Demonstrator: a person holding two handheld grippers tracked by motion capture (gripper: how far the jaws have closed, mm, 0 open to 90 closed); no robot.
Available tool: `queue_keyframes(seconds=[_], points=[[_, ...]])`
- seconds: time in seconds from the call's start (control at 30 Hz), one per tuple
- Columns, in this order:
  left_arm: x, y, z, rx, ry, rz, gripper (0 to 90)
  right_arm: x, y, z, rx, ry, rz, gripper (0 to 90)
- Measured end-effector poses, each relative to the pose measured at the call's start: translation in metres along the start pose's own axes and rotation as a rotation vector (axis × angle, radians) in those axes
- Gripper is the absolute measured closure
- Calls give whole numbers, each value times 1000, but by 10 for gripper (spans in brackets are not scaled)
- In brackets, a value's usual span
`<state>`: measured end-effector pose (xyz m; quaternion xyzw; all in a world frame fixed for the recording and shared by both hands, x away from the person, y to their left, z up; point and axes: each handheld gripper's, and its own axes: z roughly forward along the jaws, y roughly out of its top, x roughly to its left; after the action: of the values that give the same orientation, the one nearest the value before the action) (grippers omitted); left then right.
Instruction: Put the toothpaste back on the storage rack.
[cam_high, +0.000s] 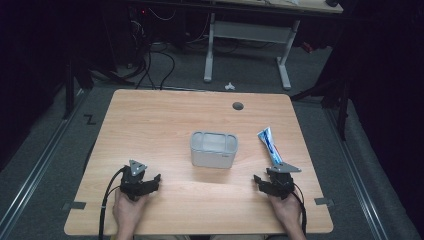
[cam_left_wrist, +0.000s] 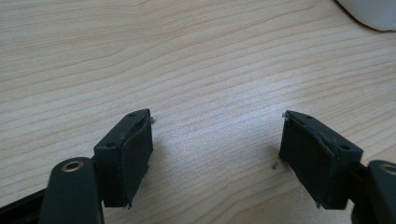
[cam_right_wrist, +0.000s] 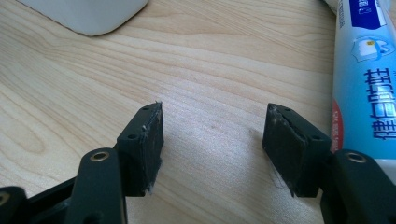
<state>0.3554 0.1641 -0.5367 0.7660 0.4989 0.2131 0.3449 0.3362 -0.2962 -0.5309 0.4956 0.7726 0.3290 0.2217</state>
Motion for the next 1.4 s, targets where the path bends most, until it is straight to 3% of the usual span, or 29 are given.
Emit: queue_keyframes(seconds=[0.5,0.93,1.17,1.4], points=[[0,0,0,0,1,0,259,1,0,0,-1,2,-2,400],[0,0,0,-1,0,1,255,6,0,0,20,49,-50,236],[0,0,0,-1,0,1,254,6,-1,-3,17,65,-45,303],[0,0,0,-1,0,2,256,6,-2,-19,-29,63,-34,374]])
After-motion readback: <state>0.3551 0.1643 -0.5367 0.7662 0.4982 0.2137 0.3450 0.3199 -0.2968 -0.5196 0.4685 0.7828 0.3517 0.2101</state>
